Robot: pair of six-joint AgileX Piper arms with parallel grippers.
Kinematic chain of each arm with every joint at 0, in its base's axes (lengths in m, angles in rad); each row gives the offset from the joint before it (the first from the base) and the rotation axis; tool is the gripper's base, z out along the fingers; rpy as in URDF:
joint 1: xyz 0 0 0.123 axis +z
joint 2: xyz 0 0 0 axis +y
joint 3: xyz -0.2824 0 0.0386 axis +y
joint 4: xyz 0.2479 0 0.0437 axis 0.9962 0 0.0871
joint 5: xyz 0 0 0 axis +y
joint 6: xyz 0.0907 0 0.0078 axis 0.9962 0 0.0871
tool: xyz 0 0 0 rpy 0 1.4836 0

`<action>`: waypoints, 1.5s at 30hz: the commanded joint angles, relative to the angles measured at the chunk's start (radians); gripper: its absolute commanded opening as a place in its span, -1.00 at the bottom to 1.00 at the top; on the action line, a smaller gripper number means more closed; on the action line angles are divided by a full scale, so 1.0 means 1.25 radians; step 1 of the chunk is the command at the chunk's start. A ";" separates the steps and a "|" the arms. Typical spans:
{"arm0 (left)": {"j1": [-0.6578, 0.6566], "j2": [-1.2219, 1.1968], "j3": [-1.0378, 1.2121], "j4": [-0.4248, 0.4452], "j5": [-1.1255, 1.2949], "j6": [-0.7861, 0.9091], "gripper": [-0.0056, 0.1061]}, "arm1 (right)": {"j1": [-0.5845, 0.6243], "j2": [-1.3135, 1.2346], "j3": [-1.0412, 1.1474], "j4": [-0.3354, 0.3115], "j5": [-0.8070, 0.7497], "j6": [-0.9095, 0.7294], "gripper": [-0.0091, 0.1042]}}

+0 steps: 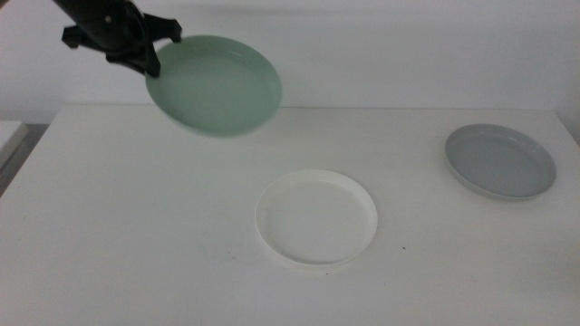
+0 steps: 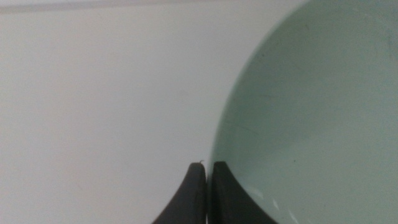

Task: Stack the three bowls on top of each other.

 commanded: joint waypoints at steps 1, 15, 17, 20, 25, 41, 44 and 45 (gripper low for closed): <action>-0.031 -0.123 0.148 -0.010 -0.089 -0.034 -0.93 | 0.002 -0.004 0.003 -0.005 -0.004 -0.004 0.80; -0.212 -0.265 0.458 -0.010 -0.215 -0.195 -0.93 | 0.002 -0.004 0.003 -0.005 -0.004 -0.004 0.80; -0.231 -0.236 0.458 -0.010 -0.224 -0.201 -0.93 | 0.002 -0.004 0.003 -0.005 -0.004 -0.004 0.80; -0.251 -0.192 0.458 -0.016 -0.239 -0.201 -0.93 | 0.002 -0.004 0.003 -0.005 -0.004 -0.004 0.80; -0.260 -0.116 0.458 -0.061 -0.275 -0.192 -0.93 | 0.002 -0.004 0.003 -0.005 -0.004 -0.004 0.80; -0.276 -0.004 0.458 -0.096 -0.357 -0.178 -0.93 | 0.002 -0.004 0.003 -0.005 -0.004 -0.004 0.80; -0.274 -0.003 0.458 -0.094 -0.360 -0.176 -0.89 | 0.002 -0.004 0.003 -0.005 -0.004 -0.004 0.80; -0.273 -0.003 0.458 -0.094 -0.361 -0.172 -0.85 | 0.002 -0.004 0.003 -0.005 -0.004 -0.004 0.80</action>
